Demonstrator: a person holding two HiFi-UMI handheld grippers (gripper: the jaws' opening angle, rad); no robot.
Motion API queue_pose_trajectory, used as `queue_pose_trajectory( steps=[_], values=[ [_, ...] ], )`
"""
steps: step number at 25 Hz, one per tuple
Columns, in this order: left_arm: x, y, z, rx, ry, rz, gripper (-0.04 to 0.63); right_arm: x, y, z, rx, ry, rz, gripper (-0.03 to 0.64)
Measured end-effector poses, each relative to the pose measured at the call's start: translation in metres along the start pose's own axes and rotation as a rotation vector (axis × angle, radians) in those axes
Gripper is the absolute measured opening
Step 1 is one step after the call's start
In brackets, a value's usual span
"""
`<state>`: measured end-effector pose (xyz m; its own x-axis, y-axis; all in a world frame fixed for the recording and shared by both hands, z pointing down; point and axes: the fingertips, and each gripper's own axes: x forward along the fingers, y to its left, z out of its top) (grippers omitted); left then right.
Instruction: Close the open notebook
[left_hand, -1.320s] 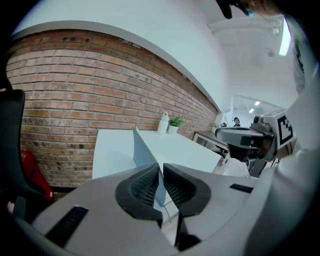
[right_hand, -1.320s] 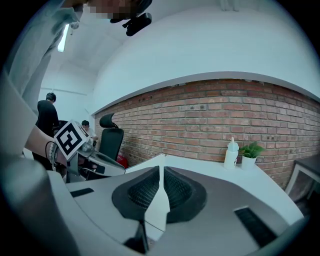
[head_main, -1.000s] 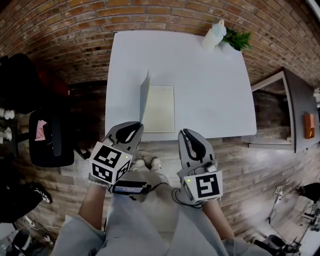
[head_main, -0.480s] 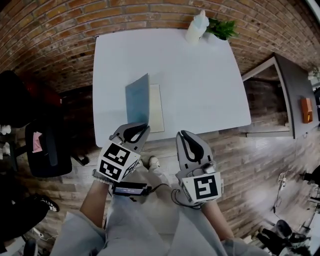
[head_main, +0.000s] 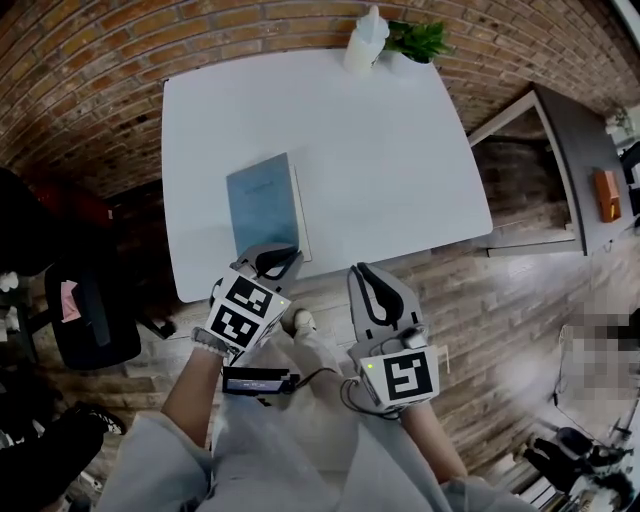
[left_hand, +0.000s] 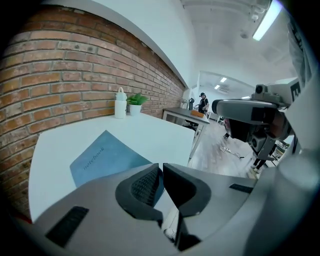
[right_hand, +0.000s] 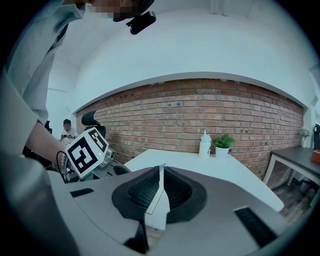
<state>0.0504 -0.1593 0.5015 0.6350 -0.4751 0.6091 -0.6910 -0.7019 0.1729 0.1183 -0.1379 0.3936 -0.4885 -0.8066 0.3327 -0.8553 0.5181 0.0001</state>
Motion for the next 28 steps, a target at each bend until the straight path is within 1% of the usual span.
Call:
queue_pose_trajectory(
  steps=[2, 6, 10, 14, 17, 20, 23, 28],
  values=[
    [0.009, -0.001, -0.004, 0.012, 0.026, -0.009, 0.040, -0.001, -0.003, -0.001, 0.005, -0.007, 0.000, 0.055],
    [0.028, -0.001, -0.012, 0.042, 0.077, -0.018, 0.041, -0.002, -0.009, -0.007, 0.007, 0.027, -0.019, 0.055],
    [0.047, -0.004, -0.023, 0.069, 0.129, -0.031, 0.041, -0.004, -0.014, -0.011, 0.015, 0.034, -0.033, 0.055],
    [0.062, -0.004, -0.032, 0.074, 0.173, -0.036, 0.041, -0.005, -0.020, -0.017, 0.022, 0.039, -0.040, 0.055],
    [0.071, -0.004, -0.037, 0.084, 0.182, -0.044, 0.041, -0.006, -0.023, -0.020, 0.028, 0.033, -0.053, 0.055],
    [0.075, -0.005, -0.041, 0.091, 0.204, -0.053, 0.044, -0.008, -0.023, -0.026, 0.036, 0.052, -0.057, 0.055],
    [0.077, -0.005, -0.042, 0.099, 0.219, -0.049, 0.048, -0.006, -0.022, -0.020, 0.042, 0.009, -0.055, 0.055],
    [0.076, -0.008, -0.045, 0.119, 0.218, -0.055, 0.057, -0.005, -0.017, -0.020, 0.045, -0.011, -0.060, 0.055]
  ],
)
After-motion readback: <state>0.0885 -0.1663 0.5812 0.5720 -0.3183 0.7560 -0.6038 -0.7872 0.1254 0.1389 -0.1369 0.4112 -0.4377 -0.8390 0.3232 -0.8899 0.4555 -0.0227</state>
